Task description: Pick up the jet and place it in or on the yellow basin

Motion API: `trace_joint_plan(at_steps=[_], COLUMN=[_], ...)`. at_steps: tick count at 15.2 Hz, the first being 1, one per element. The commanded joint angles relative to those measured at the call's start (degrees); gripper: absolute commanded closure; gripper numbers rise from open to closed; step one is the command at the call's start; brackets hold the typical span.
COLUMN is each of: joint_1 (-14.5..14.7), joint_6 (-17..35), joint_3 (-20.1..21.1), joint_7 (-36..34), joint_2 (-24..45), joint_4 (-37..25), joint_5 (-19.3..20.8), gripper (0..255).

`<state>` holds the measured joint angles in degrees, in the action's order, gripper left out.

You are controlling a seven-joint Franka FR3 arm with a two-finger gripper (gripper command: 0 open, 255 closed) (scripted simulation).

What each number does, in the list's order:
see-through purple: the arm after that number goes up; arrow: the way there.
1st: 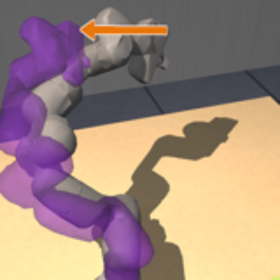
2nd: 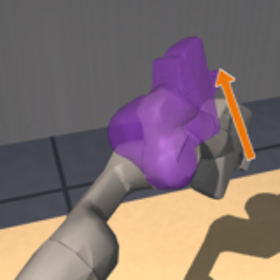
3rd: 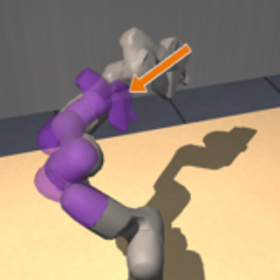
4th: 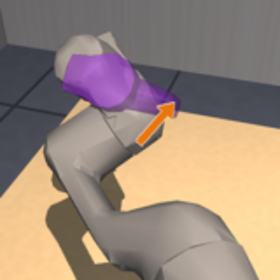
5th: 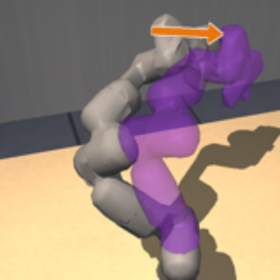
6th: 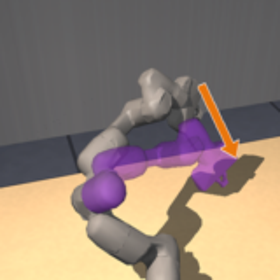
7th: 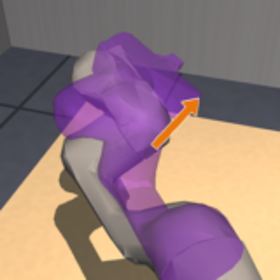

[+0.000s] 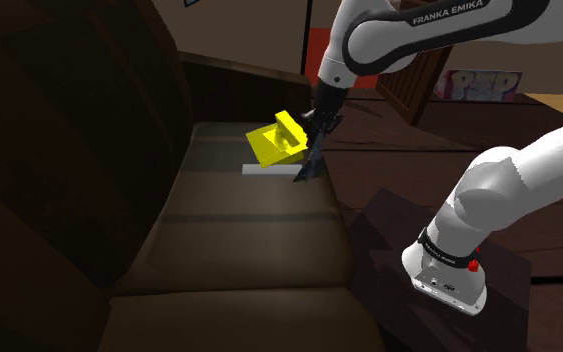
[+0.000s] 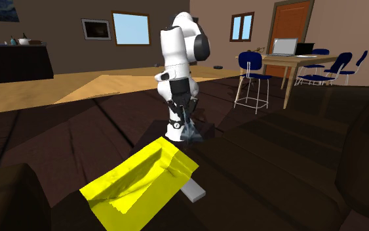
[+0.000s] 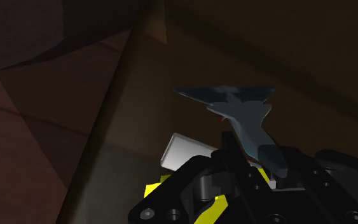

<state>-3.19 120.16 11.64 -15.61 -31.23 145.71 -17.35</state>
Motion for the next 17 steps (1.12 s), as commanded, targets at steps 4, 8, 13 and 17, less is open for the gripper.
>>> trace_joint_plan(at_steps=[4, 8, 13, 17], joint_1=[-2.88, -4.52, -6.15, -6.73], joint_6=[1.10, 1.05, -0.35, 0.01], joint_3=[-2.57, -4.16, -5.83, -6.44], joint_7=[3.66, 5.84, 8.08, 9.18], joint_2=[10.31, 18.41, 28.47, 33.45], joint_4=[-8.46, -16.14, -27.12, -31.54], joint_5=[2.56, 4.11, 5.59, 6.00], gripper=[255, 255, 255, 255])
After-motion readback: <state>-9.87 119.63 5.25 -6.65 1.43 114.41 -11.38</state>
